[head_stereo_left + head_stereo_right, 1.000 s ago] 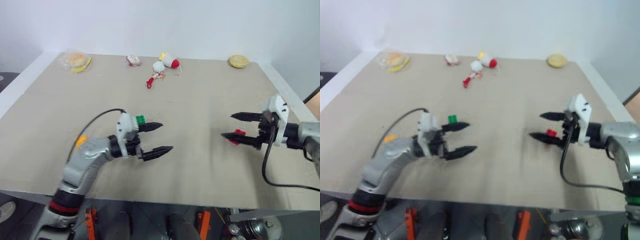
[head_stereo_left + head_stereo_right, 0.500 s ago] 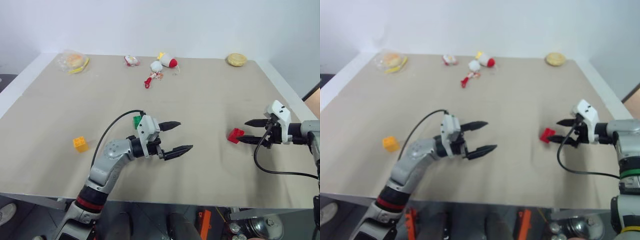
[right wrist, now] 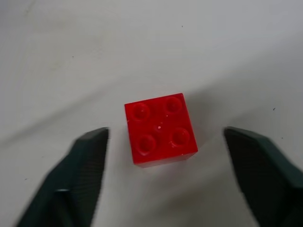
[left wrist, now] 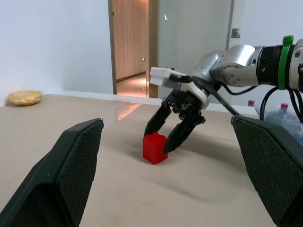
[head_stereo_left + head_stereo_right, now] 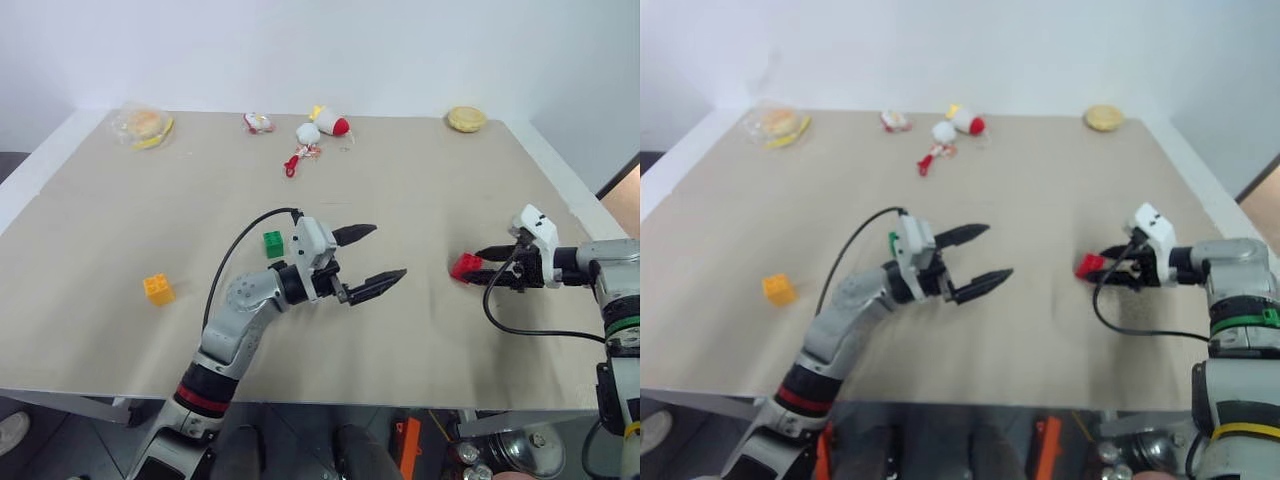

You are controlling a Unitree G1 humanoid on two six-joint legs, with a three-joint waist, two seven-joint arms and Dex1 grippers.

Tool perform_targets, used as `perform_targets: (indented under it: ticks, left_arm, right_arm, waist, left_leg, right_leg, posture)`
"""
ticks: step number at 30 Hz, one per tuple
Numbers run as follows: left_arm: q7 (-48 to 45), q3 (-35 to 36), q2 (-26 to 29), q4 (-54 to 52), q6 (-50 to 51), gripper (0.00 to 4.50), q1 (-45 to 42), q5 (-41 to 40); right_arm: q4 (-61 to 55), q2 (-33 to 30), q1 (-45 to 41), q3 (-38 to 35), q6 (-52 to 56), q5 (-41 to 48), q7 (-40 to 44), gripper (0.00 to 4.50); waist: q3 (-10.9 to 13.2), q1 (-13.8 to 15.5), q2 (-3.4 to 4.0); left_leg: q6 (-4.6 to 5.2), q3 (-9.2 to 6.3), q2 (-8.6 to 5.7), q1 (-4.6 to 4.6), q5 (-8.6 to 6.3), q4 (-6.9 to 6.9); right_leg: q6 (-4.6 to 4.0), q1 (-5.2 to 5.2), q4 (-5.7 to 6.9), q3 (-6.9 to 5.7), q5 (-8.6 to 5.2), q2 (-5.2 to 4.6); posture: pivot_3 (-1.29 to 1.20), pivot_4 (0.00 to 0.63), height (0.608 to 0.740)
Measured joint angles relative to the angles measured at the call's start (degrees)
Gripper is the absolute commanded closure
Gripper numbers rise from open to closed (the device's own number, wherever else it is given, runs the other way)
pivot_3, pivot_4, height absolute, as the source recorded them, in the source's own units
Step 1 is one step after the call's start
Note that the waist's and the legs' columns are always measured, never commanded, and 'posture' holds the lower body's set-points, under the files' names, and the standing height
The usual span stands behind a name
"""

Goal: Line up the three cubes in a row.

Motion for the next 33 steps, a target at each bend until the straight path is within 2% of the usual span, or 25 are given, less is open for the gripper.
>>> perform_targets:
  ticks: [3, 4, 7, 10, 14, 19, 21, 25, 33]
  left_arm:
    - [0.07, 0.10, -0.09, 0.00, 0.12, 0.00, -0.03, -0.05]
    - [0.09, 0.16, -0.12, 0.00, 0.16, 0.00, -0.03, -0.08]
    - [-0.05, 0.75, -0.15, 0.00, 0.16, 0.00, -0.04, -0.18]
    - [-2.26, 1.12, 2.22, -0.06, 0.12, 0.00, -0.03, -0.43]
    - [-10.14, 2.31, 10.71, -1.01, 0.32, 0.00, 0.89, -2.71]
    - [-21.82, 3.60, 22.05, -2.20, 0.39, 0.00, 3.95, -4.39]
    - [-24.22, 3.61, 23.26, -2.21, 0.20, 0.00, 4.03, -4.53]
    - [-25.22, 3.66, 23.72, -2.22, 0.23, 0.00, 4.04, -4.56]
    - [-24.46, 3.58, 21.60, -2.26, 0.46, 0.00, 3.99, -4.48]
  right_arm:
    - [1.20, 0.26, -0.87, 0.00, -0.53, -0.57, 0.06, 3.14]
    - [1.39, 0.26, -1.04, -0.01, -0.64, -0.63, 0.09, 3.26]
    - [1.46, 0.25, -1.22, -0.01, -0.66, -0.65, 0.75, 3.26]
    - [-1.85, 0.18, -1.23, -0.03, 0.95, -0.23, 3.50, 3.26]
    - [-21.64, -2.28, 2.88, -0.41, 7.93, 3.56, 8.85, 3.26]
    - [-49.46, -3.93, 14.41, 1.28, 15.31, 7.66, 9.31, 3.26]
    - [-56.66, -3.93, 16.92, 2.60, 16.52, 8.09, 8.80, 3.26]
    - [-62.16, -3.93, 19.52, 3.14, 18.01, 8.59, 7.82, 3.26]
    - [-63.29, -4.39, 22.08, 5.31, 15.94, 6.82, 6.33, 3.26]
  waist:
    - [0.00, 0.00, 0.00]
    - [0.00, 0.00, 0.00]
    - [0.00, 0.00, 0.01]
    - [0.03, -0.12, 0.09]
    - [0.02, -0.22, 0.27]
    - [0.02, 0.00, 0.28]
    - [0.02, 0.15, 0.28]
    - [0.02, 0.15, 0.26]
    - [0.02, 0.11, 0.26]
  left_leg:
    - [0.00, 0.00, -0.01, -0.01, 0.00, 0.00]
    - [0.00, 0.00, -0.01, 0.00, 0.00, 0.00]
    - [0.00, 0.00, -0.01, 0.00, 0.00, 0.00]
    - [0.00, 0.00, 0.00, 0.00, 0.00, -0.01]
    - [-0.01, -0.12, 0.03, 0.08, 0.00, -0.18]
    - [-0.04, -0.17, 0.06, 0.01, -0.02, -0.37]
    - [-0.04, -0.19, 0.03, -0.08, -0.02, -0.30]
    - [-0.04, -0.18, 0.01, -0.11, -0.02, -0.16]
    - [-0.03, -0.17, 0.04, -0.09, -0.02, -0.09]
  right_leg:
    - [0.01, 0.00, 0.00, 0.01, 0.00, 0.00]
    - [0.01, 0.00, 0.00, 0.01, 0.00, 0.00]
    - [0.01, 0.00, 0.00, 0.01, 0.01, 0.00]
    - [0.00, -0.05, 0.01, 0.03, 0.02, 0.02]
    - [0.03, -0.08, 0.11, 0.01, -0.01, 0.13]
    - [-0.18, -0.16, 0.15, -0.13, -0.31, 0.09]
    - [-0.15, -0.17, 0.14, -0.19, -0.32, 0.03]
    - [-0.13, -0.15, 0.14, -0.19, -0.30, -0.01]
    - [-0.18, -0.16, 0.14, -0.23, -0.23, 0.00]
  posture:
    - [0.00, 0.150, 0.737]
    - [0.00, 0.150, 0.737]
    - [0.00, 0.150, 0.737]
    - [0.00, 0.150, 0.737]
    - [0.00, 0.150, 0.737]
    - [0.00, 0.150, 0.737]
    - [0.00, 0.150, 0.737]
    - [0.00, 0.150, 0.737]
    - [0.00, 0.150, 0.737]
